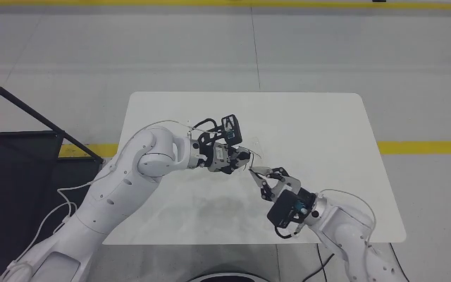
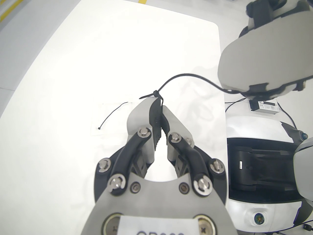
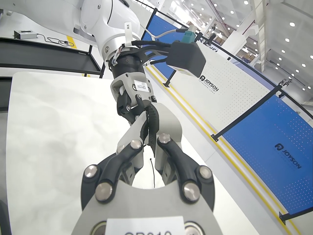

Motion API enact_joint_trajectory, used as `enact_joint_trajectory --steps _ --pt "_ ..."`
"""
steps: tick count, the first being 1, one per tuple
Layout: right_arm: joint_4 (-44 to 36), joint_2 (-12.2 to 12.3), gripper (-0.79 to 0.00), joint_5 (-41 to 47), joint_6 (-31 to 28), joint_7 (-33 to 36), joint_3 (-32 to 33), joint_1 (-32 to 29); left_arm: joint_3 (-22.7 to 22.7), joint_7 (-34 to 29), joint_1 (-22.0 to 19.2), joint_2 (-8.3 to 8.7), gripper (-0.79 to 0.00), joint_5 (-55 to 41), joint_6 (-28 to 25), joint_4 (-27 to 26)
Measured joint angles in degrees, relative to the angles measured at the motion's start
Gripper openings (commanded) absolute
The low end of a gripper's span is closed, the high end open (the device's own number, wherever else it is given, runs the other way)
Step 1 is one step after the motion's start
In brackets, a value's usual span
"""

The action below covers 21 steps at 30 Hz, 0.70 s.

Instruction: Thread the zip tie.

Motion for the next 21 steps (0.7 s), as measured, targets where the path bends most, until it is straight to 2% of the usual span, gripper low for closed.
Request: enact_joint_trajectory --steps 6,13,21 --pt "0.0 0.0 -0.785 0.2 -1.5 2.4 -0.6 0.9 0.0 0.0 0.0 0.00 -0.785 0.0 0.0 0.0" --pt "-0.1 0.2 -0.785 -0.8 -4.3 2.0 -0.7 1.3 0.0 0.0 0.0 0.00 -0.785 0.0 0.0 0.0" --pt "-0.2 0.3 -0.785 -0.8 -3.4 3.3 -0.3 0.9 -0.1 0.9 0.7 0.03 -0.785 1.0 0.9 -0.7"
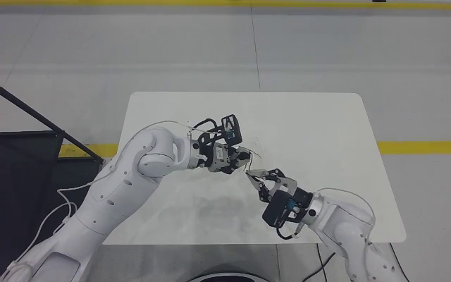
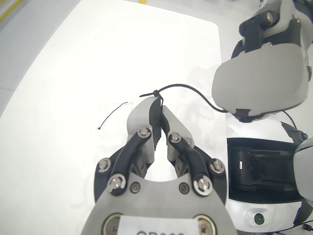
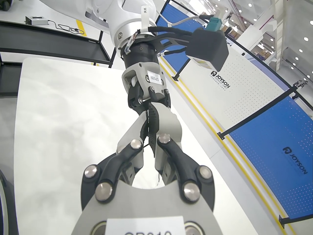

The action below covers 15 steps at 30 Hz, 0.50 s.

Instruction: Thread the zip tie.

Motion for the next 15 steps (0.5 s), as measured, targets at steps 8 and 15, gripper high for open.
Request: enact_joint_trajectory --steps 8,15 --pt "-0.2 0.1 -0.785 0.4 -1.0 0.5 0.1 0.2 -1.4 3.5 1.7 0.24 -0.785 2.1 1.1 -1.0" --pt "-0.1 0.3 -0.785 -0.1 -2.5 0.1 0.3 0.2 -2.2 6.4 3.0 0.34 -0.785 4.8 2.1 -2.1"
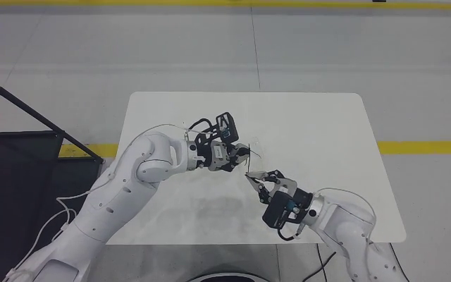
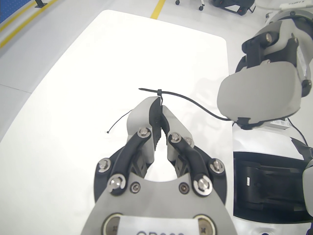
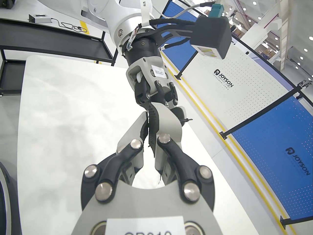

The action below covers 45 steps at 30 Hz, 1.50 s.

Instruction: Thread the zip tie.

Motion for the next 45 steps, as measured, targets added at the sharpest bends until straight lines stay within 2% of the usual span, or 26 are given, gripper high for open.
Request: enact_joint_trajectory --steps 8,17,19,20,21,28,33,36,43,45 --pt "0.0 0.1 -0.785 0.4 0.4 0.2 0.0 0.0 0.3 1.0 1.0 0.01 -0.785 4.7 0.5 -1.7" --pt "0.1 0.0 -0.785 1.9 1.6 0.6 0.3 -0.2 0.2 1.9 1.4 -0.05 -0.785 5.0 0.0 -1.8" --pt "0.1 0.0 -0.243 2.3 1.8 0.7 0.3 -0.2 -0.1 2.1 1.5 -0.04 -0.785 4.1 -0.2 -1.6" --pt "0.1 0.0 -0.055 2.7 1.8 0.6 0.3 -0.3 -0.4 2.3 1.6 -0.03 -0.785 3.7 -0.1 -1.5" --pt "0.1 0.0 0.000 3.1 1.8 0.5 0.4 -0.3 -0.6 2.5 1.6 -0.02 -0.785 3.4 0.1 -1.4" --pt "1.0 0.2 0.000 8.1 0.2 -1.8 2.2 -0.8 -2.8 4.3 2.1 0.03 -0.785 -0.6 2.2 -0.9" --pt "3.9 0.2 0.000 18.8 -5.3 -2.3 3.4 -0.2 -5.3 5.8 3.4 0.43 -0.785 -2.3 2.2 -1.9" --pt "4.9 0.2 0.000 25.4 -6.3 -1.1 3.7 0.1 -6.1 6.1 4.1 0.58 -0.785 -2.5 2.2 -2.5" --pt "4.9 0.2 0.000 22.7 -6.2 -1.1 3.6 0.1 -6.4 7.3 5.0 0.54 -0.785 -2.0 2.7 -3.4" --pt "6.1 0.0 0.000 23.9 -6.2 1.1 2.6 0.4 -6.4 7.9 5.2 0.48 -0.785 -1.8 2.7 -3.7"
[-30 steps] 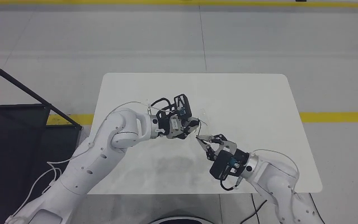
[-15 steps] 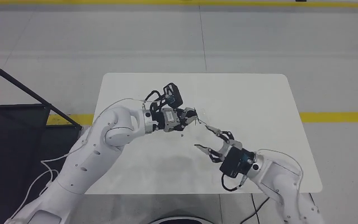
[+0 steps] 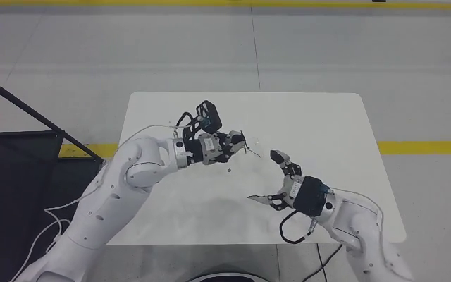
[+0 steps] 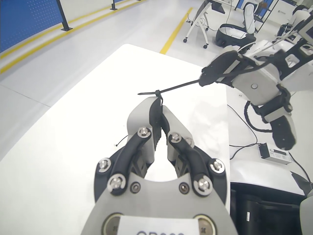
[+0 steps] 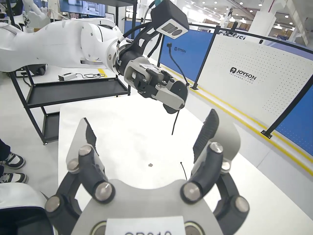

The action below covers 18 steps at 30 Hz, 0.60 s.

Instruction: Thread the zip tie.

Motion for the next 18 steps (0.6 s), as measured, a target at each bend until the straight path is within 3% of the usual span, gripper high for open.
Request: enact_joint_trajectory --steps 6,15,18 --pt "5.2 -0.9 0.000 10.4 1.3 12.2 -4.3 5.7 0.4 0.7 0.3 -0.17 -0.785 0.7 -0.2 -0.5" --pt "8.7 -1.9 -0.394 18.4 4.9 18.3 -7.6 11.0 1.1 0.3 -0.3 -0.39 -0.785 1.5 -1.5 -0.1" --pt "9.0 -2.0 -0.477 18.9 4.9 18.8 -7.7 11.3 1.2 0.2 -0.4 -0.43 -0.785 1.7 -1.9 0.2"
